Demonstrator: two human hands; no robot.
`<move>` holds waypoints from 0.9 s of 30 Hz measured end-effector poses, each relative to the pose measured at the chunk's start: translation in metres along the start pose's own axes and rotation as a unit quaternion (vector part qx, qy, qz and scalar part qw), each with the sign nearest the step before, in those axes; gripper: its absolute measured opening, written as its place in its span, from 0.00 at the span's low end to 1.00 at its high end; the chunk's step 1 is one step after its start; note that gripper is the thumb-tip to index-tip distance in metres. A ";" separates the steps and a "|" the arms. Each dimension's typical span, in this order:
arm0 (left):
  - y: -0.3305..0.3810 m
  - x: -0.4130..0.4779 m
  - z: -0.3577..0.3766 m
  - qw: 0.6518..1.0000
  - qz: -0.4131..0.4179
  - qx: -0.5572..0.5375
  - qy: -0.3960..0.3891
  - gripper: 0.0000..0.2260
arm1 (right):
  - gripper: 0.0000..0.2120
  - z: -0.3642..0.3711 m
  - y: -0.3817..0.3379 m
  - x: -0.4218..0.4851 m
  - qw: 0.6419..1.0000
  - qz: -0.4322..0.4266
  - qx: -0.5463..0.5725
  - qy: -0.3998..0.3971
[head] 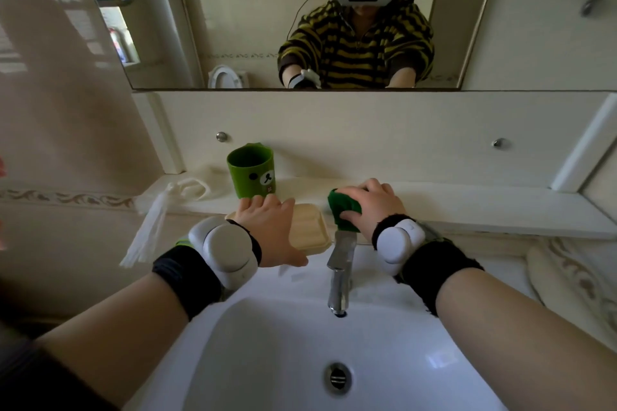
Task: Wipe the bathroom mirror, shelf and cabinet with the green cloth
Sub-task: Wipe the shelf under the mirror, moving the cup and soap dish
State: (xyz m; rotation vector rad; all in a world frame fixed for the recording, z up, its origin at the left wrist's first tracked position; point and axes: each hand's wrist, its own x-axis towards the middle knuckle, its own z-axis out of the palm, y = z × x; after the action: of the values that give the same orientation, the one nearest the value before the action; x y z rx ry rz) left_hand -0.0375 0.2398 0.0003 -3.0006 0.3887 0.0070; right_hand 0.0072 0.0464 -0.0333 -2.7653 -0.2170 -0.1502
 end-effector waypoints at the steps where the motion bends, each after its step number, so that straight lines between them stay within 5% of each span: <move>1: 0.003 0.003 0.000 1.000 0.002 0.003 0.002 0.40 | 0.21 -0.002 0.003 -0.002 1.000 0.002 0.001 -0.001; 27: 0.077 0.110 -0.008 0.994 0.107 -0.022 0.000 0.43 | 0.20 -0.074 0.090 -0.013 0.993 0.091 0.032 0.069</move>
State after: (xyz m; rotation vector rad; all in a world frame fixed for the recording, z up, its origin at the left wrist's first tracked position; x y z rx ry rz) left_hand 0.0493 0.1366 -0.0032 -2.9851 0.7156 0.0355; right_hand 0.0045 -0.0649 0.0027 -2.6811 0.0658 -0.2794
